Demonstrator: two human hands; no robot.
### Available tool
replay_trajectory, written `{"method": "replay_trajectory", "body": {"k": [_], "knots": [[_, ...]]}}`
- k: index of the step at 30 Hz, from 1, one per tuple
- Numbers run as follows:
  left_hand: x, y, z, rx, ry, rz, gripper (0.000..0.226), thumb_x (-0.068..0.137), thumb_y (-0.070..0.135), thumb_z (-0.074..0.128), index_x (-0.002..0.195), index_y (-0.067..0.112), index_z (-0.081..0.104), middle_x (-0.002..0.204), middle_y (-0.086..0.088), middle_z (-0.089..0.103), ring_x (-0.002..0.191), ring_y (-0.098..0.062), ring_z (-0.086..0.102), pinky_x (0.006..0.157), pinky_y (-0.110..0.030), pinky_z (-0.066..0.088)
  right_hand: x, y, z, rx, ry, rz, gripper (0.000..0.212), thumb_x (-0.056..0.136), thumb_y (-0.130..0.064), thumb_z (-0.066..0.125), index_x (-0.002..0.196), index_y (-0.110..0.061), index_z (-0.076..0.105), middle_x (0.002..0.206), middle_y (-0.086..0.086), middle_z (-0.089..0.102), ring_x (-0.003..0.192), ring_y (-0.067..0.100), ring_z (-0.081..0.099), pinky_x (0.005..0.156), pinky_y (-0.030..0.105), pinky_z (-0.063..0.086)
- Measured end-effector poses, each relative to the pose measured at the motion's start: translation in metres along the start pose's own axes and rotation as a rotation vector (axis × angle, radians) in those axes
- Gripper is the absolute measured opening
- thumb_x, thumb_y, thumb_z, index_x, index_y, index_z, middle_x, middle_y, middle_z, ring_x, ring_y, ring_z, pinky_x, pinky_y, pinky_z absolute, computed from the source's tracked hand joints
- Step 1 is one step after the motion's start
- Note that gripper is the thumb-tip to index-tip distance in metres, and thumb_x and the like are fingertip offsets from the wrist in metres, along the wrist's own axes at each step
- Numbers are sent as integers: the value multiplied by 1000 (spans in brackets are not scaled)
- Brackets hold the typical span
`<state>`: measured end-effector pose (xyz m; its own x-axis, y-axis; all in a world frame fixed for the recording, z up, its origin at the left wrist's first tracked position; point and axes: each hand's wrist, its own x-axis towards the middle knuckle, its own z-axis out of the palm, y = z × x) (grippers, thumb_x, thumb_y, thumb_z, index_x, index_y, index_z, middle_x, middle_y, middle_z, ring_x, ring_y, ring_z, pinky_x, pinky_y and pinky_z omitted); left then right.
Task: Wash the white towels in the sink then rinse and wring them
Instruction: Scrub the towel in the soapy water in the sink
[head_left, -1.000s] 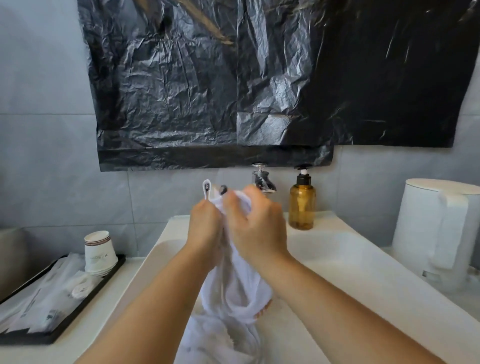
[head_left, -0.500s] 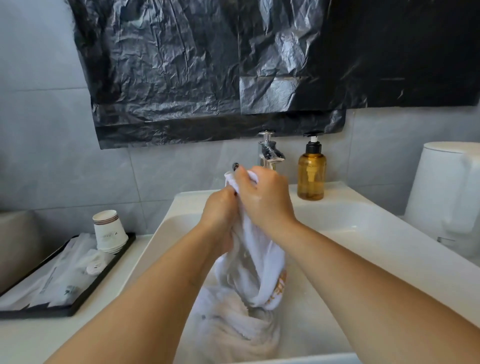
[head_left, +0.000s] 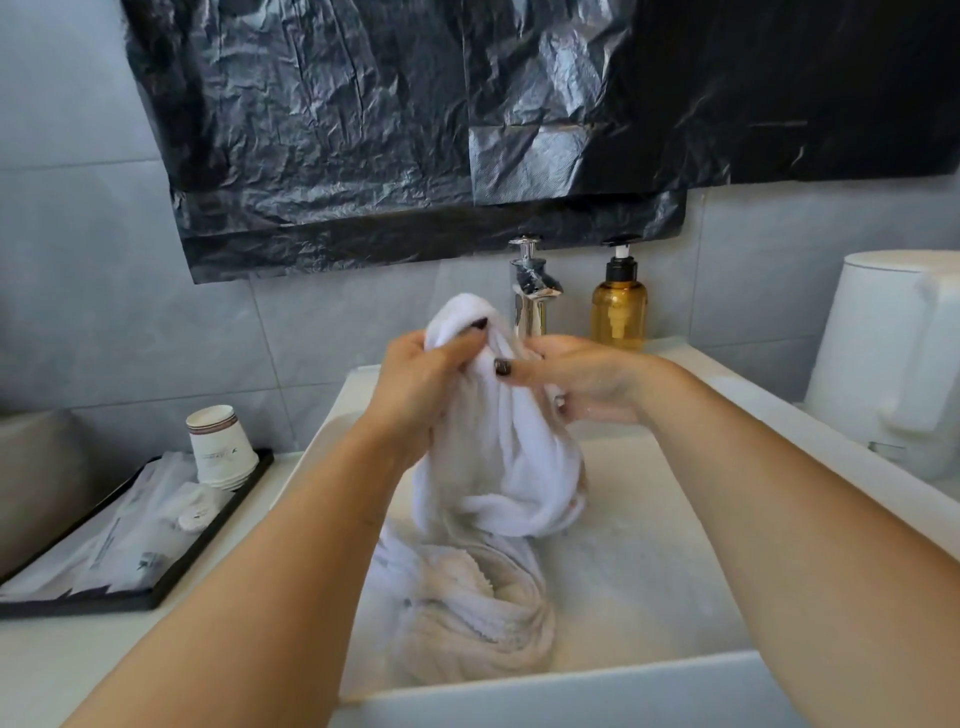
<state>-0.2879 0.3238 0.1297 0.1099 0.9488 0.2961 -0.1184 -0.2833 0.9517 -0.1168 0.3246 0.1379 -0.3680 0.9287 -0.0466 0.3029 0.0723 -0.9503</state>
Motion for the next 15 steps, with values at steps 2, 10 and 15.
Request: {"method": "replay_trajectory", "body": {"k": [2,10,15], "knots": [[-2,4,3,-30,33,75,10,83,18,72,77,11,67,64,-2,66,60,-16,62,55,-25,50,2,3,17,-136,-58,-56,60,66,-36,88,119,-24,63,113,0,72,111,20,64,96,44,51],[-2,3,-3,248,-166,269,40,77,30,75,113,14,68,105,-3,75,98,-17,72,82,-33,59,-2,-20,11,163,532,-382,20,67,-16,76,85,-12,70,84,6,71,83,22,67,80,38,55],[-1,-6,2,285,-281,145,21,94,22,61,98,4,70,92,-9,74,84,-22,69,74,-34,54,-6,-27,-18,400,833,-455,20,63,-27,68,81,-18,69,86,2,74,89,24,70,86,45,57]]}}
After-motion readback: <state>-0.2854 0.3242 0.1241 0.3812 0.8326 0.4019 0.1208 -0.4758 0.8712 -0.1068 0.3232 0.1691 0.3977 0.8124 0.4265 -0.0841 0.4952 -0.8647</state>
